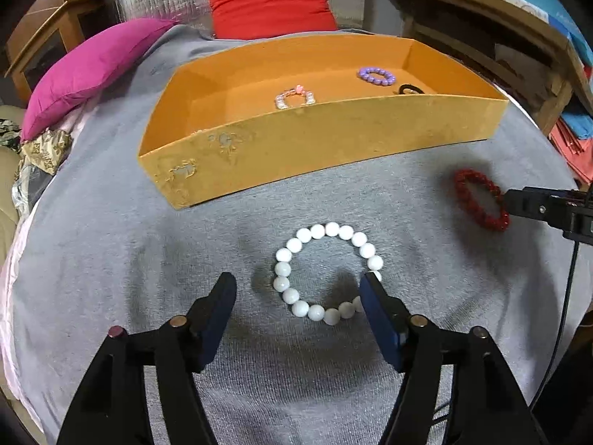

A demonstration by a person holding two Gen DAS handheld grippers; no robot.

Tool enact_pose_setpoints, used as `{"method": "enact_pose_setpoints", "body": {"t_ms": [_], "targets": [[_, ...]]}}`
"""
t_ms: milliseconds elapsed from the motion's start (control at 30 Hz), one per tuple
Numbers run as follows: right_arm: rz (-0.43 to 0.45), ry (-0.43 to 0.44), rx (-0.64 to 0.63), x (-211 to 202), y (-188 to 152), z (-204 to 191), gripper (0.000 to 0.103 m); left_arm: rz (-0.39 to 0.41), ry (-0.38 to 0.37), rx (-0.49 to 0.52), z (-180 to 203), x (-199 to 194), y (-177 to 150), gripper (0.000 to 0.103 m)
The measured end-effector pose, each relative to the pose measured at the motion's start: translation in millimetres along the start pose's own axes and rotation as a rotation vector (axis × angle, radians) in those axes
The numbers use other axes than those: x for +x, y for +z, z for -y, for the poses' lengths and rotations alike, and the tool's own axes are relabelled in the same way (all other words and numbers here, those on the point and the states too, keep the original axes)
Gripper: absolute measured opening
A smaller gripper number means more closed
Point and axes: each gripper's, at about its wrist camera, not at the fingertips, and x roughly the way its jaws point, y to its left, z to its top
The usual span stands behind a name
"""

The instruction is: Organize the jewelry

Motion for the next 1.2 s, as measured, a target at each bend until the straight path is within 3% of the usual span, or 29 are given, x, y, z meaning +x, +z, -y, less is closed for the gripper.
{"method": "enact_pose_setpoints", "body": {"t_ms": [400,467,533,600,733,900,1000,1100,1200], "targets": [[-0.022,-0.032,-0.036,18,-2,-15,0.055,-0.013,0.012,0.001,-4,1,-5,0.072],[-0.013,-0.048,-0.045,20,-2,-16,0.052,-0.012,0.013,0.0,-5,1,-6,0.072],[-0.004,-0.072,-0.058,20,-2,-17,0.039,-0.014,0.012,-0.003,-5,1,-6,0.072],[0.003,-0.09,-0.071,21,-2,-18,0.033,-0.013,0.014,-0.001,-4,2,-5,0.072],[0.012,-0.094,-0.071,19,-3,-16,0.026,0.0,0.019,0.012,-1,1,-4,0.072],[0.01,-0.08,-0.055,17,-2,-8,0.026,0.009,0.024,0.022,3,1,-3,0.072],[-0.003,-0.057,-0.031,16,1,-4,0.03,0.006,0.012,0.015,2,3,-2,0.072],[-0.008,-0.036,-0.014,16,4,-2,0.062,-0.006,-0.019,-0.008,-1,6,-2,0.072],[0.014,-0.045,-0.017,14,7,-2,0.064,-0.017,-0.058,-0.039,-5,8,-2,0.072]]}}
